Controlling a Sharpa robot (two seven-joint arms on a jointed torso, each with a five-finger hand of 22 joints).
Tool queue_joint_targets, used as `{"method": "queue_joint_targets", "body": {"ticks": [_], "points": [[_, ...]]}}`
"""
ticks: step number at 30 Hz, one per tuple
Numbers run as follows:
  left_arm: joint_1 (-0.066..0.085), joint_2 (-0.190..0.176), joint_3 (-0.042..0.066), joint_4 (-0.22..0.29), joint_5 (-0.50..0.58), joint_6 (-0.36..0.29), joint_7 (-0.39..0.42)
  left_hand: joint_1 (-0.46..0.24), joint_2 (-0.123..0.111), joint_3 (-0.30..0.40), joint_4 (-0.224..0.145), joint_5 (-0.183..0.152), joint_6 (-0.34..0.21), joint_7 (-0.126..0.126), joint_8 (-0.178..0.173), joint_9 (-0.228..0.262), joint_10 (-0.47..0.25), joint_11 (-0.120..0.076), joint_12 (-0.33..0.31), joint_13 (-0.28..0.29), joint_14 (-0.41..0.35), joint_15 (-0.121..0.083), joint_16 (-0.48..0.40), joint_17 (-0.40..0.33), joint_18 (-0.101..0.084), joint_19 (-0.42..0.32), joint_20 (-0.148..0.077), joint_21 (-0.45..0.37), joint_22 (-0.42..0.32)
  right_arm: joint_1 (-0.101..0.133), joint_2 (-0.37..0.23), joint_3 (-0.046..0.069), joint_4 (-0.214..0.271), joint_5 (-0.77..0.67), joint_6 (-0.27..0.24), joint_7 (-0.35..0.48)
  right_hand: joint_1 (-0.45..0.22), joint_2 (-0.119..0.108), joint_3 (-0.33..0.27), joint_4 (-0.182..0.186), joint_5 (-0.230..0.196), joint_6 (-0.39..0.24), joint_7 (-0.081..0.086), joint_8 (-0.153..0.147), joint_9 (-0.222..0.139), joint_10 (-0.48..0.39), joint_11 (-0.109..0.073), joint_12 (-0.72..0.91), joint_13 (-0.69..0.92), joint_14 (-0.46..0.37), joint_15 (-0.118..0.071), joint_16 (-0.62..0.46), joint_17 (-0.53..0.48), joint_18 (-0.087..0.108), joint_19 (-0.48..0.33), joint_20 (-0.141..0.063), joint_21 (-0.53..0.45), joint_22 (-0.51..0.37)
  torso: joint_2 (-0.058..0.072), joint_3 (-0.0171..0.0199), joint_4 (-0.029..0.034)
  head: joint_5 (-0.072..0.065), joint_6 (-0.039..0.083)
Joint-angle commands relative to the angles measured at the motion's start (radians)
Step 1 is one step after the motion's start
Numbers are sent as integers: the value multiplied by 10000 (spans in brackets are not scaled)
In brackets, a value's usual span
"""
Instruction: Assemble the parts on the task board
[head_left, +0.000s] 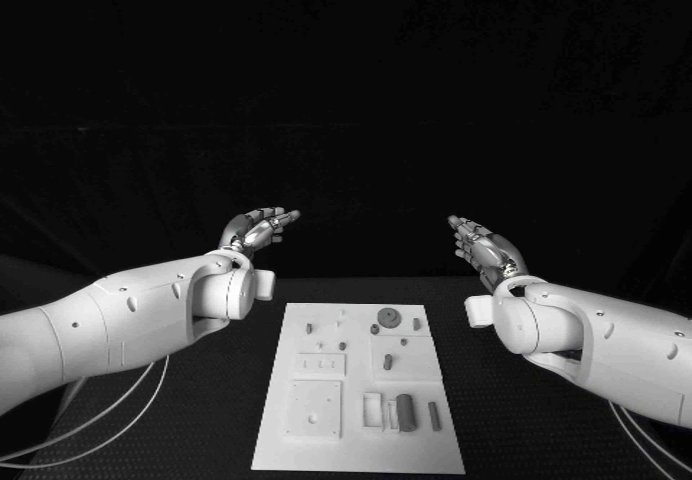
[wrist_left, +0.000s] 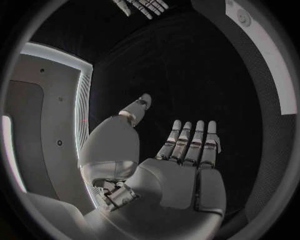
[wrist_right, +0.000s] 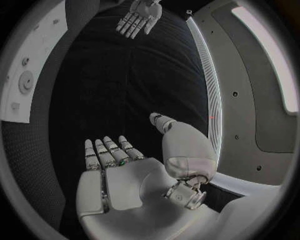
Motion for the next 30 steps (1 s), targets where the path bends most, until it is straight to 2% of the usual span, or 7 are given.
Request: {"method": "queue_joint_targets", "body": {"ticks": [1,8,13,14,18,21,30], "points": [[274,140,-136,-481,-64,1618,-1032,87,-11,53,-7,60,65,18,50,48,76,8,34,10,62,13,41,61,-72,59,12,68,99,222,65,-67,-471,-901,2385,-1234,271,0,37,-79,30,107,1476,134,128,181,48,60,34,54,90,106,114,-65,12,73,84,230,-1,0,-8,3,-1],[560,249,-313,-946,-71,2024,-1320,54,167,-39,-67,58,239,243,174,130,595,115,139,84,311,24,233,316,-72,119,-28,88,179,576,153,-209,-1177,-1298,3626,-1923,849,-80,5,-843,-42,738,1451,772,779,1494,15,324,212,875,109,846,959,26,250,-23,525,1953,-1,0,-8,3,-1],[560,249,-313,-946,-71,2024,-1320,48,517,-188,-362,59,1048,741,531,263,1469,373,436,224,1085,177,686,492,73,765,-245,326,269,665,175,-245,-1355,-1398,3938,-2096,1660,-491,482,-1718,-32,2633,1376,2250,2137,4306,-71,1130,637,3265,127,2529,2563,525,1701,-261,1775,6962,-1,0,-8,3,-1],[543,-266,-818,-491,20,2824,-1197,48,633,-230,-574,79,1368,818,607,262,1822,425,570,269,1652,236,961,571,164,1178,-350,427,249,665,567,-246,-2482,-4753,3488,-1768,1781,-631,590,-1992,-38,3018,1333,2407,2181,4779,-120,1285,691,3700,113,2707,2614,729,2253,-305,1891,7146,5,2,-56,58,-340],[542,-491,-849,-305,-163,3285,-992,17,890,-110,-1005,69,2425,1102,855,246,3289,583,1245,505,3721,-370,1894,854,620,2889,-752,923,183,665,782,-244,-2831,-6520,3471,-1768,2021,-805,925,-2846,-42,4096,1087,2719,2256,5956,-383,1518,757,5015,-262,3176,2763,1314,3783,-357,1902,6705,74,26,-48,13,-410],[540,-632,-850,-178,-607,3635,-829,-172,1113,-56,-1182,62,3319,878,1116,239,4266,195,1636,653,4372,-626,2030,874,714,3582,-896,930,-34,665,869,-242,-2967,-8071,3775,-1936,2020,-801,1078,-3424,-44,4607,978,2674,2228,6684,-556,1505,809,5752,-506,3258,2825,1607,4623,-328,1712,6363,157,43,-39,12,-440],[542,-1301,-847,938,-1204,3743,-632,546,1240,65,-1434,94,3852,745,882,-83,5219,-145,1683,737,5388,-1031,2135,1103,691,4794,-1267,763,-505,680,1066,-232,-2804,-10670,3490,-2067,2245,-901,1271,-4083,-47,5416,696,2586,2238,7723,-886,1331,869,7147,-1054,3507,3131,2119,6234,-367,1733,6190,552,80,73,-85,-499]]}}
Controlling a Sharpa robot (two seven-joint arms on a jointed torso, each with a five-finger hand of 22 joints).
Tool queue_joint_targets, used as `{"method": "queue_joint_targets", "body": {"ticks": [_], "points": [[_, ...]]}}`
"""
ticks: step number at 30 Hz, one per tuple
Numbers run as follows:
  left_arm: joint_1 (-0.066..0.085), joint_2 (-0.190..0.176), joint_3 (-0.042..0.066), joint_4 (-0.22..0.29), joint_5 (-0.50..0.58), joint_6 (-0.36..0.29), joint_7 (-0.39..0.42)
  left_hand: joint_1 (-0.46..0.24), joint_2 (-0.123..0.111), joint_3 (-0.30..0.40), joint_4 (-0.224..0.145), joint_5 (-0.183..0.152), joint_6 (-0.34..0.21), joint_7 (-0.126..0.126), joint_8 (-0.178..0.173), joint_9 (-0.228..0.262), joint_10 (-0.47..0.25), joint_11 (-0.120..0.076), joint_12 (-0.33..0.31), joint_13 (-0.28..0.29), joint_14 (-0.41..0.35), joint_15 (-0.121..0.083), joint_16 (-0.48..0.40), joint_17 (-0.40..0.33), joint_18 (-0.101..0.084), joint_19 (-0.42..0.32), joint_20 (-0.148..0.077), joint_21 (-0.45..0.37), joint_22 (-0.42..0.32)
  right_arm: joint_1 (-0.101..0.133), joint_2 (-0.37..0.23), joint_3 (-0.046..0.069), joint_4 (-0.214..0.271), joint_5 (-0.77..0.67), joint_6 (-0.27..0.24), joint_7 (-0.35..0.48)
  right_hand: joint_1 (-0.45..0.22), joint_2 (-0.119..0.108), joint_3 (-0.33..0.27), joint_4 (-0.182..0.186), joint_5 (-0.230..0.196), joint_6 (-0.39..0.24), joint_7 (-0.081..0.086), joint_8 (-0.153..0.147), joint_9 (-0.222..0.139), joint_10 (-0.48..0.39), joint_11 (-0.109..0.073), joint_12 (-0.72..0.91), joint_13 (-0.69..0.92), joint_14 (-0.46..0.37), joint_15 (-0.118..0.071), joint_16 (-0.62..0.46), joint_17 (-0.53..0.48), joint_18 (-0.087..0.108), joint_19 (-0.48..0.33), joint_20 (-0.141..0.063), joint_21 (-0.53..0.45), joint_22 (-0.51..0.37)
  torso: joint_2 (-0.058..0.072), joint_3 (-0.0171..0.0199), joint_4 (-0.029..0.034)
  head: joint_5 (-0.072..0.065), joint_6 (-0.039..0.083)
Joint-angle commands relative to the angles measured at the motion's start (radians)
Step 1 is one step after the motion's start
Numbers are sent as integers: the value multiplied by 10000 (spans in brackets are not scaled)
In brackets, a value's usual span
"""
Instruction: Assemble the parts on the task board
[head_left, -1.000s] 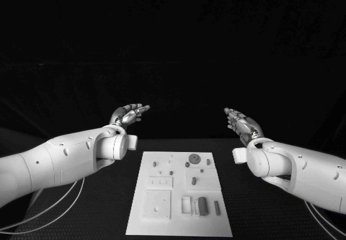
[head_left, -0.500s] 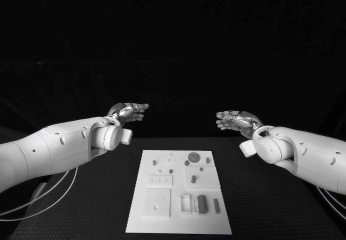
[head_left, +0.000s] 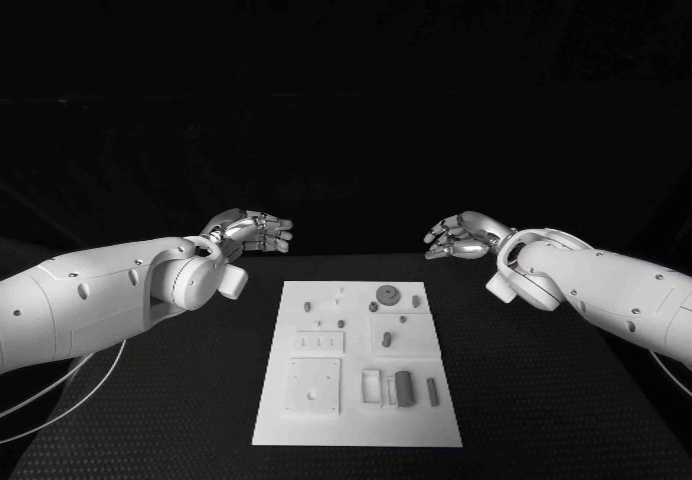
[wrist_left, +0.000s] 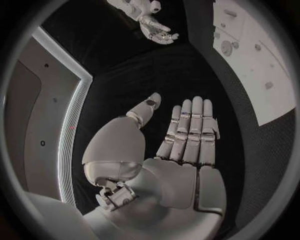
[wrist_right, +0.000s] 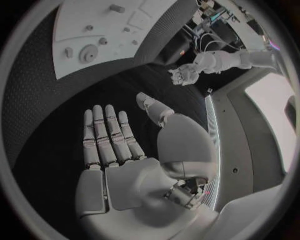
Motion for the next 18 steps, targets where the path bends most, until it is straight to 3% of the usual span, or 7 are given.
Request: {"method": "queue_joint_targets", "body": {"ticks": [1,5,7,9,11,15,18], "points": [[9,-169,10,398,-528,414,358,328,-50,-16,-37,55,61,11,-103,-74,190,-62,24,35,171,-58,67,82,39,236,-71,-69,-74,33,134,10,44,-2725,97,-97,170,28,39,-150,-51,193,159,-80,7,268,-64,-83,24,474,-215,132,155,232,515,-28,81,-24,296,29,100,-35,16],[11,-479,12,916,-528,455,361,530,-81,-81,-41,54,65,22,-169,-130,252,-74,-31,54,217,-73,15,145,-22,325,-136,-154,-153,155,288,11,161,-3848,-21,-162,441,-9,86,-273,-53,394,49,-179,19,511,-172,-260,26,921,-434,141,368,386,1022,-31,62,-37,553,78,199,-89,-10],[14,-614,19,1204,-409,487,356,564,-113,-123,-37,50,71,25,-186,-146,232,-59,-71,50,196,-59,-24,156,-56,323,-147,-197,-183,161,387,11,174,-4153,-221,-198,486,-13,44,-249,-56,470,42,-253,25,657,-188,-353,36,1409,-666,286,599,527,1505,-53,184,26,710,101,266,-105,93],[15,-727,25,1472,-180,601,357,525,-133,-193,-26,50,75,32,-207,-165,199,-35,-122,43,164,-37,-72,167,-96,316,-156,-248,-217,161,506,12,145,-4192,-433,-183,474,-21,13,-218,-57,524,87,-310,33,828,-170,-391,60,1841,-839,430,815,595,1930,-120,314,90,855,102,330,-115,106],[19,-886,75,1836,-129,614,382,450,-119,-285,-22,50,75,38,-241,-194,117,11,-217,27,120,-8,-147,186,-157,300,-181,-328,-270,165,575,15,230,-4631,-600,-211,545,-10,-25,-212,-53,612,120,-391,43,1011,-201,-480,88,2700,-1219,928,1262,595,2881,-465,728,278,983,93,392,-110,38],[36,-982,99,2164,-120,647,380,410,-111,-344,-21,50,87,37,-260,-214,-1,70,-323,-2,121,-4,-188,212,-198,320,-214,-376,-304,178,666,19,417,-5455,-711,-270,682,-18,-171,-207,-67,809,150,-433,69,1299,-495,-523,172,4316,-1612,2315,2095,595,4673,-1180,1754,778,1244,112,508,-161,49],[80,-1051,109,2357,-119,642,368,396,-101,-363,-20,49,87,40,-270,-224,-4,76,-340,-2,149,-12,-188,230,-208,352,-233,-382,-311,229,667,25,658,-6156,-736,-361,712,-17,-271,-214,-56,962,155,-456,82,1461,-621,-561,238,4997,-1752,3389,2714,595,5557,-1655,2442,1169,1367,109,588,-246,-47]]}}
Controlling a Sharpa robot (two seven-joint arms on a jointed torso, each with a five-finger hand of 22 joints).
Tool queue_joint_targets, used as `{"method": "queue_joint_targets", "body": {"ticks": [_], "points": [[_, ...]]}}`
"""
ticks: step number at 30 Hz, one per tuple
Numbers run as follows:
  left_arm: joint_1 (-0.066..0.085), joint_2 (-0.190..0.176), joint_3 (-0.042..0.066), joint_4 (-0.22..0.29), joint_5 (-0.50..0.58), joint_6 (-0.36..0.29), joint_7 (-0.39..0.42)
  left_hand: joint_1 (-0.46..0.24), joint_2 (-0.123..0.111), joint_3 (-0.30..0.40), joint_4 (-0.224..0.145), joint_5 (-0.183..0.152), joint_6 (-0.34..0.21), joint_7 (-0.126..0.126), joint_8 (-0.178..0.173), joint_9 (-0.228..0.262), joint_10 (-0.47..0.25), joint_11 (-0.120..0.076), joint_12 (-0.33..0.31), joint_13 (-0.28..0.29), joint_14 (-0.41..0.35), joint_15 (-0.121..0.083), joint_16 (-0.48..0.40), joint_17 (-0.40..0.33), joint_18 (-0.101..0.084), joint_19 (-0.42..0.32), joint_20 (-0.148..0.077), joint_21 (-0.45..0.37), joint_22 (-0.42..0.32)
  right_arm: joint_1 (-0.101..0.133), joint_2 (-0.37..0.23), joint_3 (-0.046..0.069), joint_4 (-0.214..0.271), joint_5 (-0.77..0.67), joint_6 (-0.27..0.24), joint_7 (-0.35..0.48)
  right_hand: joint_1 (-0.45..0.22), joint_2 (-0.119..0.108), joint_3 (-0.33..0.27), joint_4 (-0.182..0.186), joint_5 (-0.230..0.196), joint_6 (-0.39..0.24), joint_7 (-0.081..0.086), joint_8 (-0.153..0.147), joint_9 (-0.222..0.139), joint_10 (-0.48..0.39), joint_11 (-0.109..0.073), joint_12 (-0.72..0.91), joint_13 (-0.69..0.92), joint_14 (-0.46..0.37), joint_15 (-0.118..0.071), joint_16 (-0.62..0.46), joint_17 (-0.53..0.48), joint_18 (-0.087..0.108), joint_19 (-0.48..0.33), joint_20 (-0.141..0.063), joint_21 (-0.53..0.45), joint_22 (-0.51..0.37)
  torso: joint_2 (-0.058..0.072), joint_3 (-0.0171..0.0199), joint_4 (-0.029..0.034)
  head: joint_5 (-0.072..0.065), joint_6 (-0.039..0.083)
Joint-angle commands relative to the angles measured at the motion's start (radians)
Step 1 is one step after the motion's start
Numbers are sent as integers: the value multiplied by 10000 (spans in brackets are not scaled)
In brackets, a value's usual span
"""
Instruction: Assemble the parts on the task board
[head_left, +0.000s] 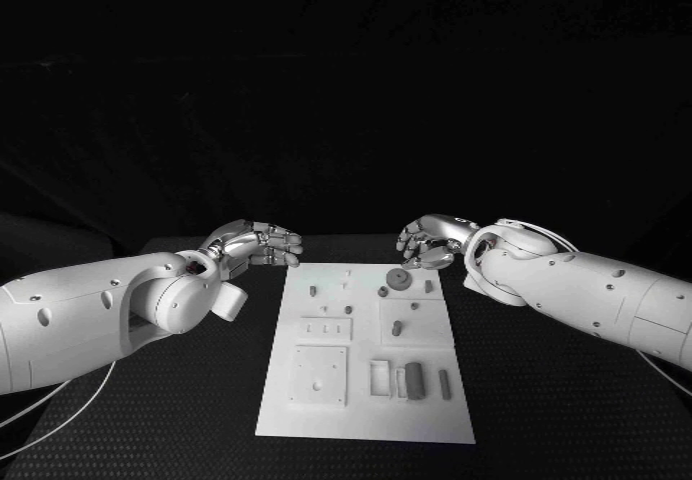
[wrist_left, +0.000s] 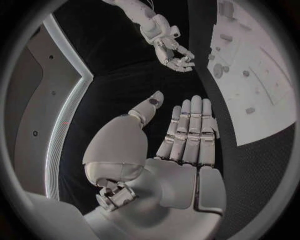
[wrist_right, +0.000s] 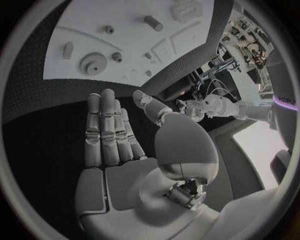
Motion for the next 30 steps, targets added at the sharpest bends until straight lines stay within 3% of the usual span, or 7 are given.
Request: {"method": "queue_joint_targets", "body": {"ticks": [1,4,7,15,18,21,30], "points": [[88,-76,20,231,107,248,160,-50,4,-65,6,49,39,18,-62,-20,-74,10,-74,-9,24,15,-30,19,-201,42,-63,-35,-12,72,15,12,261,-1785,-282,-179,74,2,-62,-8,-53,132,21,-54,21,149,-55,-66,56,401,-127,777,461,265,577,-362,490,300,331,15,181,-106,-86],[117,-84,23,292,108,245,159,-60,1,-82,5,48,25,23,-78,-31,-75,12,-86,-8,38,9,-35,32,-211,61,-77,-43,-20,86,78,12,423,-2294,-221,-245,81,-15,-59,-23,-46,312,-14,-81,41,347,-121,-115,134,587,-207,1731,981,265,1003,-678,1177,305,467,10,256,-162,-28],[118,-52,24,279,110,240,156,-65,-4,-91,5,48,18,27,-87,-36,-75,13,-92,-8,41,7,-39,37,-217,68,-83,-49,-24,89,151,12,466,-2587,-138,-308,59,-19,-7,-24,-44,394,-34,-127,49,424,-126,-194,175,538,-215,2162,1165,265,1011,-777,1572,300,538,-2,280,-187,-6],[117,43,59,227,240,270,212,-367,-61,-378,5,25,-37,62,-153,-83,-170,68,-207,-25,27,21,-117,89,-295,90,-138,-136,-78,90,393,12,435,-3346,119,-556,31,-65,90,-14,-46,570,-101,-162,85,453,-111,-356,224,480,-196,2572,1221,265,930,-849,2062,291,788,-77,358,-325,101],[117,41,101,211,240,269,212,-384,-62,-431,1,24,-41,62,-159,-89,-181,72,-224,-26,27,19,-131,101,-308,97,-152,-153,-87,90,451,12,394,-3506,246,-608,17,-85,113,-7,-46,593,-118,-187,88,474,-113,-388,245,465,-197,2673,1221,265,907,-866,2182,286,852,-90,371,-337,129],[117,22,226,248,240,264,233,-401,-45,-473,7,23,-37,62,-162,-93,-181,75,-235,-24,27,18,-144,112,-323,105,-163,-168,-96,90,477,12,336,-3638,350,-681,6,-103,121,-4,-47,601,-121,-200,90,462,-105,-415,250,450,-189,2713,1214,265,888,-871,2234,284,895,-95,386,-322,116],[123,-51,278,290,240,271,199,-455,-29,-570,8,22,-33,61,-170,-104,-181,77,-259,-20,33,17,-173,137,-351,123,-186,-201,-116,87,558,11,175,-3897,526,-755,-20,-152,139,7,-49,682,-142,-198,109,446,-89,-464,267,414,-173,2804,1189,265,839,-878,2356,279,1050,-122,485,-371,87]]}}
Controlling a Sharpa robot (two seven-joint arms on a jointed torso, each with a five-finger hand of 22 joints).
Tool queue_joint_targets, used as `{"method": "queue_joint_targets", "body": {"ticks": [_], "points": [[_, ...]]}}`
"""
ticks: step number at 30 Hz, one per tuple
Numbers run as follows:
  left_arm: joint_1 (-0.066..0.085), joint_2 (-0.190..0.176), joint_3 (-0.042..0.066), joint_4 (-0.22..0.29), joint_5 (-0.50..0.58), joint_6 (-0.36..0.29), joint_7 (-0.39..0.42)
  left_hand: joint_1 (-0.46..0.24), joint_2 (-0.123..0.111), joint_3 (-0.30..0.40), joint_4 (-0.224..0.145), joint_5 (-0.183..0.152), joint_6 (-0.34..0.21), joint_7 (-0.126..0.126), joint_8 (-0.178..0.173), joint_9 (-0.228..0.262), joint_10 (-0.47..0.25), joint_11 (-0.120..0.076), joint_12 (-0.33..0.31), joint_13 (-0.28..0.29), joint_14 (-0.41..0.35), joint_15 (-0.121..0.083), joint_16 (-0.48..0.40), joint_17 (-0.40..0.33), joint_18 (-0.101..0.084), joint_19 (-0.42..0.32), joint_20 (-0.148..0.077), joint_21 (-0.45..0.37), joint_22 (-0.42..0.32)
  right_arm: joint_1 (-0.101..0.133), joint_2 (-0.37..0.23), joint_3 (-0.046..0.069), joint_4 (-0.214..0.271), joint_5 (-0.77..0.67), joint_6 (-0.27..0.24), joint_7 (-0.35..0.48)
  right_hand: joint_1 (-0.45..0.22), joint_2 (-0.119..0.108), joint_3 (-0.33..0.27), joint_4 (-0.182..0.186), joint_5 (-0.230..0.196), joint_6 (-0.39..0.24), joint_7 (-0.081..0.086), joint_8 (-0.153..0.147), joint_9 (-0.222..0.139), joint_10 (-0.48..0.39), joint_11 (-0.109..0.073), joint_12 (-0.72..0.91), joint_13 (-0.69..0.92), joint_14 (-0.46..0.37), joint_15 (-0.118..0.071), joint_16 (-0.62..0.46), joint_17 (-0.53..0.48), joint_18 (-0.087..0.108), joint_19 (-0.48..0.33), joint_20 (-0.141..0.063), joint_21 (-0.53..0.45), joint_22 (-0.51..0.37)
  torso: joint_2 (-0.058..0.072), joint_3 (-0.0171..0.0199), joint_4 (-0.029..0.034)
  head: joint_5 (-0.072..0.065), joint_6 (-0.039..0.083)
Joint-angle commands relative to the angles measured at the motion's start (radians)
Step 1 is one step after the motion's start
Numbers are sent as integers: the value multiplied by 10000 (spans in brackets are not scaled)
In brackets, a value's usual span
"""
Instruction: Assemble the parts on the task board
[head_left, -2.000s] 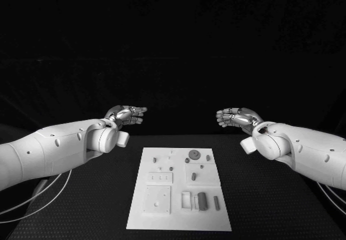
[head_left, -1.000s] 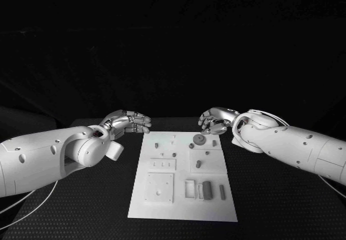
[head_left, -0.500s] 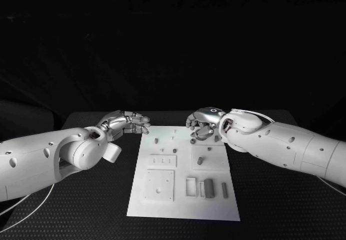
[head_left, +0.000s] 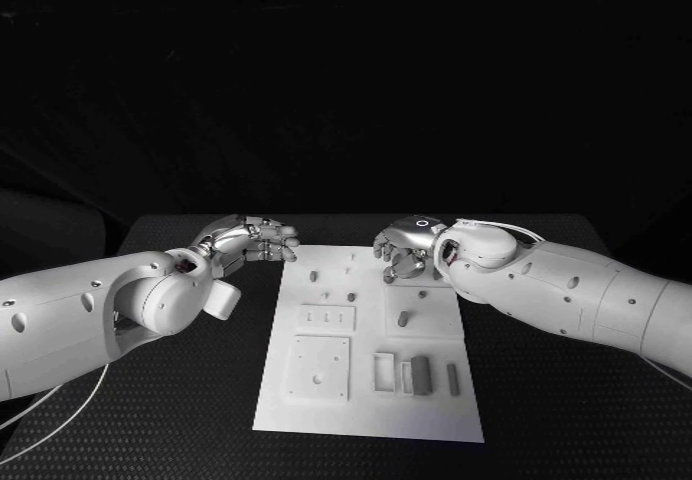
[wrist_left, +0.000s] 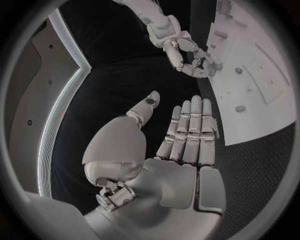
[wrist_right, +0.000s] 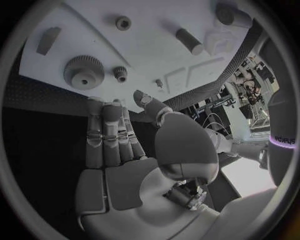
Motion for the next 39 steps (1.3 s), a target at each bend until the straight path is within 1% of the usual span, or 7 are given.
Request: {"method": "queue_joint_targets", "body": {"ticks": [1,10,14,23,26,30,39], "points": [[12,-28,11,30,66,175,125,-98,-17,-69,-2,24,-34,62,-43,-17,-42,5,-67,-7,33,17,-53,16,-174,18,-80,-48,-16,-1,40,2,-37,-418,335,-119,-9,-139,46,29,-48,133,1,-19,25,33,0,-54,17,-71,10,62,-24,613,-112,-57,73,262,101,-17,63,-61,3],[14,-4,12,-47,67,195,119,-139,-13,-131,5,24,-26,60,-46,-24,-47,10,-86,-5,35,17,-75,34,-192,33,-95,-71,-30,-3,55,-1,-91,-490,521,-124,-42,-214,53,42,-51,186,-20,-32,39,-28,17,-94,24,-109,24,136,-56,613,-151,-60,168,257,229,21,47,-82,46],[14,1,12,-59,68,231,124,-146,-11,-144,5,24,-26,60,-48,-26,-50,11,-92,-5,37,16,-81,38,-197,37,-99,-77,-34,-13,101,-4,-153,-506,572,-118,-63,-241,49,56,-52,170,-23,-54,36,-34,19,-93,30,-113,26,164,-65,613,-154,-62,199,256,292,40,79,-92,65],[16,-2,12,-176,68,241,24,-143,18,-168,2,25,17,42,-30,-23,-54,14,-108,-3,39,13,-100,53,-209,48,-113,-98,-46,-32,49,-7,-235,-536,764,-126,-103,-285,44,81,-52,183,-30,-67,42,-42,20,-92,40,-139,28,201,-83,612,-180,-62,238,251,330,40,105,-93,43],[16,25,12,-234,68,267,16,-132,29,-167,0,26,24,38,-28,-23,-52,13,-110,-1,41,12,-104,57,-211,52,-117,-103,-49,-36,72,-7,-311,-537,808,-128,-121,-289,56,102,-49,194,-35,-78,47,-87,33,-106,40,-196,40,209,-107,613,-222,-56,255,248,357,53,103,-89,108],[15,70,11,-296,68,288,-28,-126,32,-171,-1,25,29,36,-28,-24,-51,13,-113,0,41,12,-109,61,-214,54,-119,-108,-52,-42,35,-7,-296,-566,849,-110,-107,-281,69,98,-48,214,-40,-75,54,-99,35,-105,44,-211,43,224,-117,613,-234,-58,271,247,385,59,84,-94,86],[14,113,10,-365,68,300,-45,-81,45,-169,-7,25,40,29,-27,-27,-43,10,-117,5,46,8,-121,72,-221,63,-128,-121,-59,-47,-12,-9,-182,-654,811,-124,-64,-266,82,66,-53,275,-57,-66,76,6,5,-38,101,-221,16,293,-136,613,-241,-67,337,250,439,84,100,-132,97]]}}
